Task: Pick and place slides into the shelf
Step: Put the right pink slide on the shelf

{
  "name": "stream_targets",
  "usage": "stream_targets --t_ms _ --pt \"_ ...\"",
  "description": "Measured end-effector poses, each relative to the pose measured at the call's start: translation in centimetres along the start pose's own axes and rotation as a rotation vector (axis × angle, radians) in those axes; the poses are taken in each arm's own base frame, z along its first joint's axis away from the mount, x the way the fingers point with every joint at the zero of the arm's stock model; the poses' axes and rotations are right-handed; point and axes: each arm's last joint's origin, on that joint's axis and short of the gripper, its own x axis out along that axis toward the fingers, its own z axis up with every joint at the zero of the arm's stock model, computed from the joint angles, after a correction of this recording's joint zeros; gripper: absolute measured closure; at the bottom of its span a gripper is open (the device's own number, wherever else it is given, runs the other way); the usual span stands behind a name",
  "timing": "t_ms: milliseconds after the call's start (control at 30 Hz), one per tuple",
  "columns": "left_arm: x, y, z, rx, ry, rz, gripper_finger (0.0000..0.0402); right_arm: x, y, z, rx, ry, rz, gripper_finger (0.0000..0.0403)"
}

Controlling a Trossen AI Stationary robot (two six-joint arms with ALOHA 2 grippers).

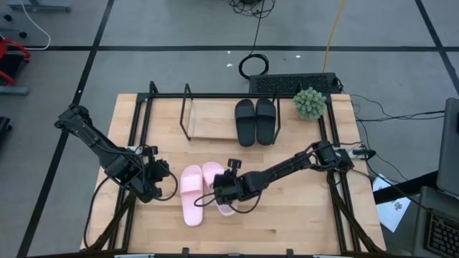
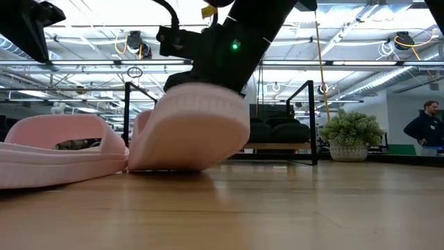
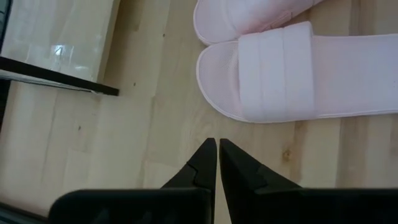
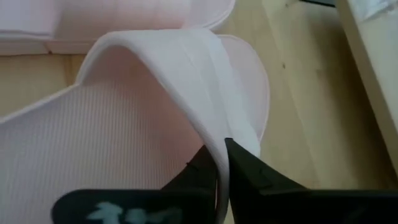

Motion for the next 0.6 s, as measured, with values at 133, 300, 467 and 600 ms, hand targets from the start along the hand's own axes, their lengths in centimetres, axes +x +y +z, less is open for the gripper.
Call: stream_targets --t_ms 133,300,467,600 --pt "0.0 0.0 0.0 0.016 -0.013 0.014 0.0378 -0.2 -0.3 0.4 0.023 -0.009 -0.049 0.0396" --pt "0.0 0.1 0.0 0.027 -0.013 0.021 0.0378 -2.4 -1.8 2.5 -0.038 0.019 -0.149 0.0399" --pt "0.0 0.2 -0.1 0.033 -0.006 0.028 0.0378 -6.3 -4.9 7.1 -0.021 -0.078 -0.273 0.04" --pt "0.0 0.5 -0.4 0.065 0.032 0.063 0.0378 -6.9 -8.5 9.6 0.019 -0.131 -0.374 0.0401"
